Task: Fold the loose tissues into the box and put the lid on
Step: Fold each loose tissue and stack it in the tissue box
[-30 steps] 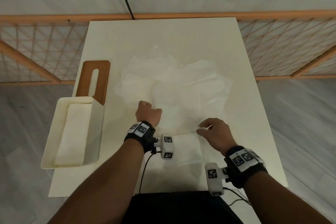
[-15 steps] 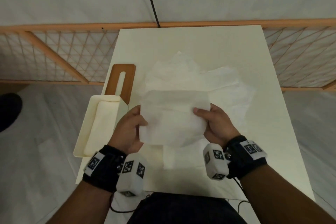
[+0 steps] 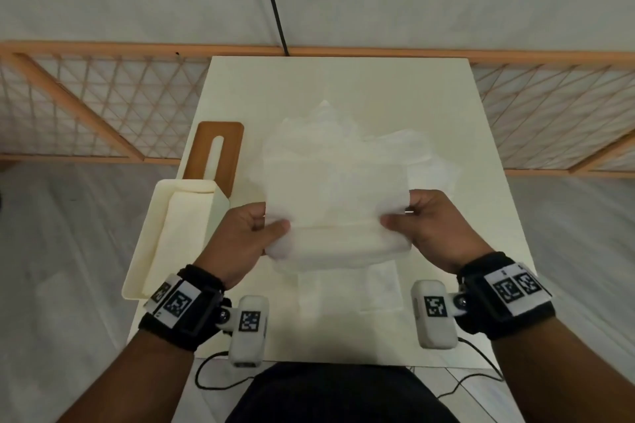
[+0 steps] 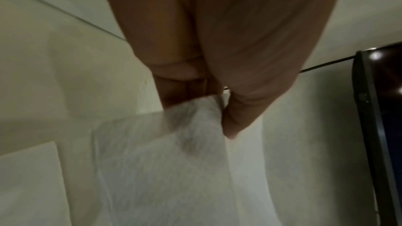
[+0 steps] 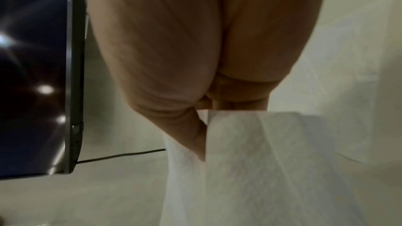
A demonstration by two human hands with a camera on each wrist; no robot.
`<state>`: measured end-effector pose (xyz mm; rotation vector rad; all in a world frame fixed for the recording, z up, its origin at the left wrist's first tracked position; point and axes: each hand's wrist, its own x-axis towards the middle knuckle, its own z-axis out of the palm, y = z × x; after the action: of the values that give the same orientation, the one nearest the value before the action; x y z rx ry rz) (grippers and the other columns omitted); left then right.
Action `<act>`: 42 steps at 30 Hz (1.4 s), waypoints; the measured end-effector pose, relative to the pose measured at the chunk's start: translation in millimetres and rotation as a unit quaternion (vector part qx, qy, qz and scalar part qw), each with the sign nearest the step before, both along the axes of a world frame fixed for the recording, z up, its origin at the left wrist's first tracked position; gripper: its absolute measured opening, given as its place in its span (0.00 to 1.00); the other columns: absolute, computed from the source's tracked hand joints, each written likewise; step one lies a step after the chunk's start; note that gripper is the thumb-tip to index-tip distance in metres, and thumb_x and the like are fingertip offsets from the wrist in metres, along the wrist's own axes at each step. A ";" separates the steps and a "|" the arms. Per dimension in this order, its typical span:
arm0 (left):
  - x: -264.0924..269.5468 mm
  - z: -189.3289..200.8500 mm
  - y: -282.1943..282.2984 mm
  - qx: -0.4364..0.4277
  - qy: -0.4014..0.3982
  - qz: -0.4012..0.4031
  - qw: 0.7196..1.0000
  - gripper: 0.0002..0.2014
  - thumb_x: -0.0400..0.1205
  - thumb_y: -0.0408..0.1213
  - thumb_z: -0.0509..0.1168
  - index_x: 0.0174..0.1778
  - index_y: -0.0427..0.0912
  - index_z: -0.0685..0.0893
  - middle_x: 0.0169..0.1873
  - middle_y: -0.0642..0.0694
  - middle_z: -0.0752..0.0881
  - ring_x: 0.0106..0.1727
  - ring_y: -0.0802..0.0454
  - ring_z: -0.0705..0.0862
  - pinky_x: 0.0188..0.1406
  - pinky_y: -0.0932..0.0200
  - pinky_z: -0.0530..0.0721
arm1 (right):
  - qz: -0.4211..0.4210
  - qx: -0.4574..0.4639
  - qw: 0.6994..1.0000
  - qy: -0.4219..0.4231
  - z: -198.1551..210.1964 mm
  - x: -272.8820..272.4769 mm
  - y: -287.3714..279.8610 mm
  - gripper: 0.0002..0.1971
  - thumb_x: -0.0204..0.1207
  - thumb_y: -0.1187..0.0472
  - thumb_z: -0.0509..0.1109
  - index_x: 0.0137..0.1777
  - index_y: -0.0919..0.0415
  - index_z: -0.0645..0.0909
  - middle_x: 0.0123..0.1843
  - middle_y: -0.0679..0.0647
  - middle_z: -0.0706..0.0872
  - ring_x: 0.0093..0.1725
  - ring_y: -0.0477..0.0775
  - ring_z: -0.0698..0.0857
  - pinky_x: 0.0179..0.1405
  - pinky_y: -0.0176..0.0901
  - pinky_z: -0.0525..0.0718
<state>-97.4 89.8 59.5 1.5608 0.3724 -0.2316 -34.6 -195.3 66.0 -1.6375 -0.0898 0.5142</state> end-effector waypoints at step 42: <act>-41.2 -90.9 -11.0 0.226 0.107 -0.075 0.965 0.14 0.71 0.28 0.78 0.45 0.52 0.90 0.36 0.50 0.86 0.33 0.56 0.86 0.36 0.66 0.83 | 0.054 -0.268 0.959 0.072 -91.8 -20.0 -24.4 0.14 0.64 0.74 0.79 0.42 0.54 0.89 0.37 0.50 0.90 0.34 0.49 0.88 0.38 0.40 0.85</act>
<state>-138.6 78.8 -31.4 2.0256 0.5012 -0.4607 -54.7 -219.8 -25.9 -2.1243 0.0779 0.7896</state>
